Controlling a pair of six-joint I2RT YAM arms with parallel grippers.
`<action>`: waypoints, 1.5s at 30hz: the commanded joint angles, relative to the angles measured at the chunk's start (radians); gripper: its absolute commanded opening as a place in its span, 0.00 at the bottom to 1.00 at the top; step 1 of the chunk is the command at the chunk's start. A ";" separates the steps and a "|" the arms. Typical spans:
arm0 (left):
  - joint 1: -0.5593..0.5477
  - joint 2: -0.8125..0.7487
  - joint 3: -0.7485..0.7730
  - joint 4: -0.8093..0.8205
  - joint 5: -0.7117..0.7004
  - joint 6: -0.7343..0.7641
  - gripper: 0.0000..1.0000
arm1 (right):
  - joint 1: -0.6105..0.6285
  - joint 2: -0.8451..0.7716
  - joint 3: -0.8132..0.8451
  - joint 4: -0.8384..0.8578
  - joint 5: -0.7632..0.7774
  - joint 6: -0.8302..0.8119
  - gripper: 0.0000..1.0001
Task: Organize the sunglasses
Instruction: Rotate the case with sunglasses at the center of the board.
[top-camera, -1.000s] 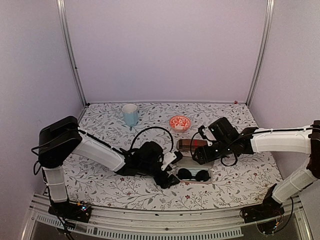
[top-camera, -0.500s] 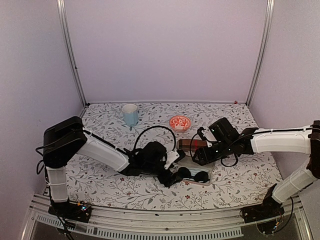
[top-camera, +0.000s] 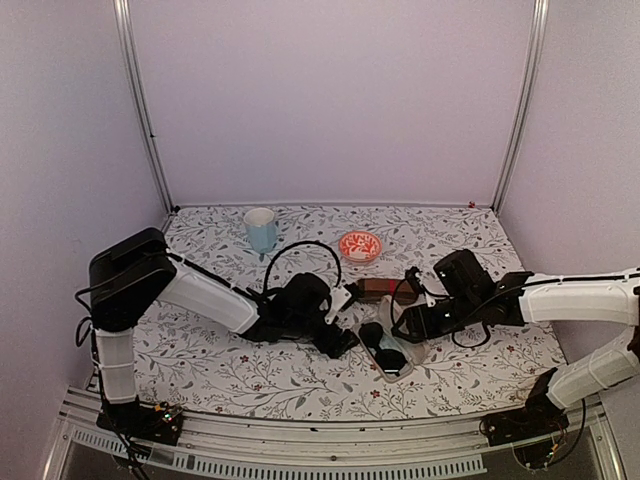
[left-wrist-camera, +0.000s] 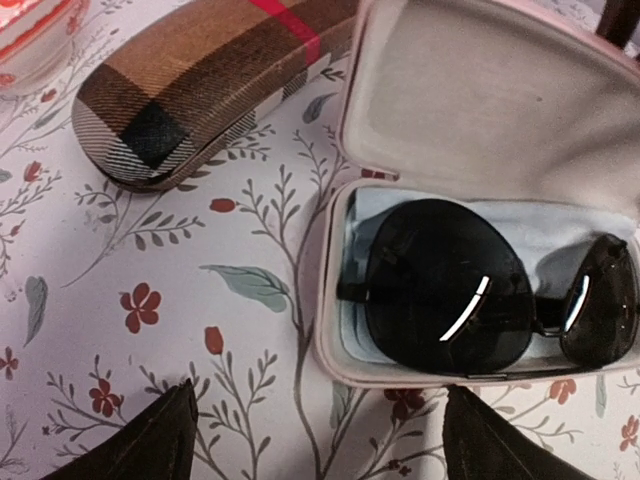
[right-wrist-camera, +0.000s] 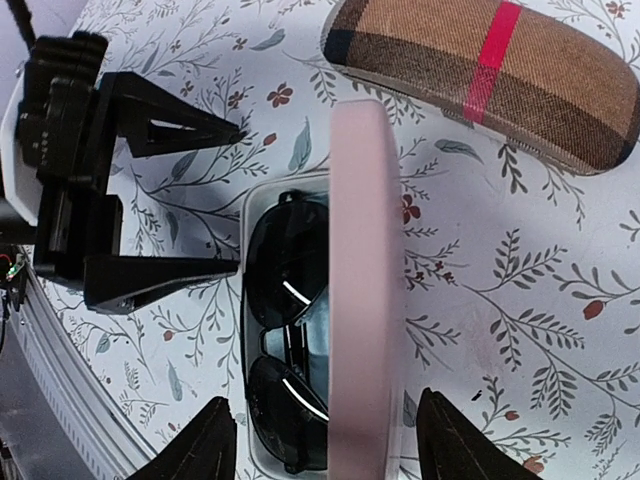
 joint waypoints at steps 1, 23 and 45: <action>0.030 0.037 0.005 -0.088 -0.037 -0.067 0.87 | -0.004 -0.043 -0.047 0.075 -0.065 0.053 0.63; -0.010 -0.057 -0.100 -0.036 0.197 -0.116 0.67 | -0.018 -0.062 -0.041 0.066 -0.002 0.140 0.45; -0.057 0.060 0.012 -0.074 0.196 -0.084 0.40 | -0.019 -0.061 -0.037 0.058 -0.027 0.150 0.33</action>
